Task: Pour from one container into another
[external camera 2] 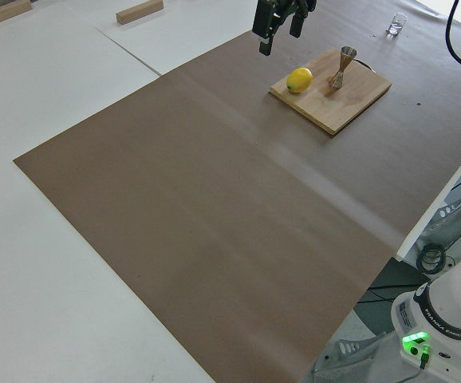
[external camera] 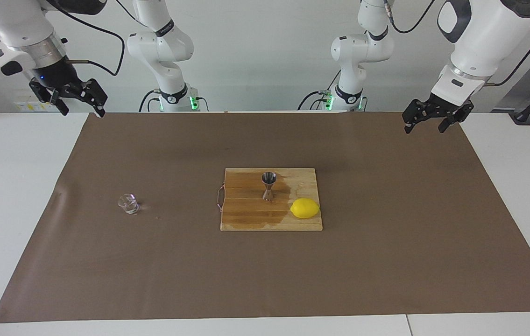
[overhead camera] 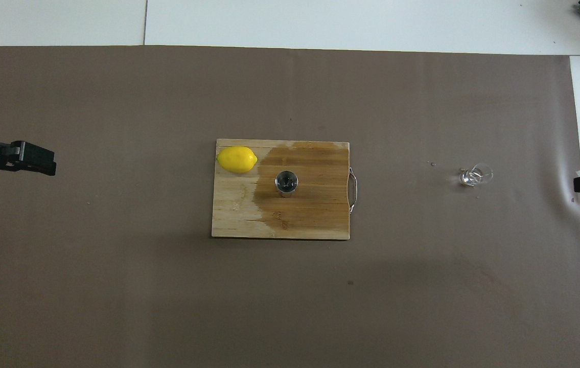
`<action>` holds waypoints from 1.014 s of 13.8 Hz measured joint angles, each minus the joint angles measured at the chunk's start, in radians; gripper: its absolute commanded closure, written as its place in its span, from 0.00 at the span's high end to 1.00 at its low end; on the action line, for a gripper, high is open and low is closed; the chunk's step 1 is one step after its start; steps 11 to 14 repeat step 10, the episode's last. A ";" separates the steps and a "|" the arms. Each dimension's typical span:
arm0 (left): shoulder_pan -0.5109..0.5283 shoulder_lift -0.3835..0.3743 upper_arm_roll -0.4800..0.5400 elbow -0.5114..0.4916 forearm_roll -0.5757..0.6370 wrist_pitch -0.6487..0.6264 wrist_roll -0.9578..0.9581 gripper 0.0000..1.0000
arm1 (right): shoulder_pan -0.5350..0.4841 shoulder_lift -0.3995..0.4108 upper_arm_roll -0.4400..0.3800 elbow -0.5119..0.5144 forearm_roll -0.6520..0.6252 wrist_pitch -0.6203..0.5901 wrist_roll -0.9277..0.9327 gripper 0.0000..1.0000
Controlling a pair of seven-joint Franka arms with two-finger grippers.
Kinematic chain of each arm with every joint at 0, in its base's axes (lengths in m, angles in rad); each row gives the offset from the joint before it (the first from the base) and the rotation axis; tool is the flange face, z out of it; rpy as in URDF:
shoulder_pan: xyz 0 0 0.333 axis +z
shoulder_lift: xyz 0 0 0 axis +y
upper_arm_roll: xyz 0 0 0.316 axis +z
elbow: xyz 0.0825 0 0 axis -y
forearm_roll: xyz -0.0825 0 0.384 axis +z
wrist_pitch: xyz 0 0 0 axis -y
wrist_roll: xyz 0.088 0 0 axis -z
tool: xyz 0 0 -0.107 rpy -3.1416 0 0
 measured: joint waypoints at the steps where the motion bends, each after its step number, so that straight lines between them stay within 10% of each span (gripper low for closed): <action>1: 0.000 0.000 0.000 0.000 0.000 0.000 0.000 1.00 | 0.005 0.000 0.000 0.000 0.000 0.000 0.000 1.00; 14: 0.000 0.000 0.000 0.000 0.000 0.000 0.000 1.00 | 0.018 0.007 0.000 -0.001 -0.028 0.002 0.000 1.00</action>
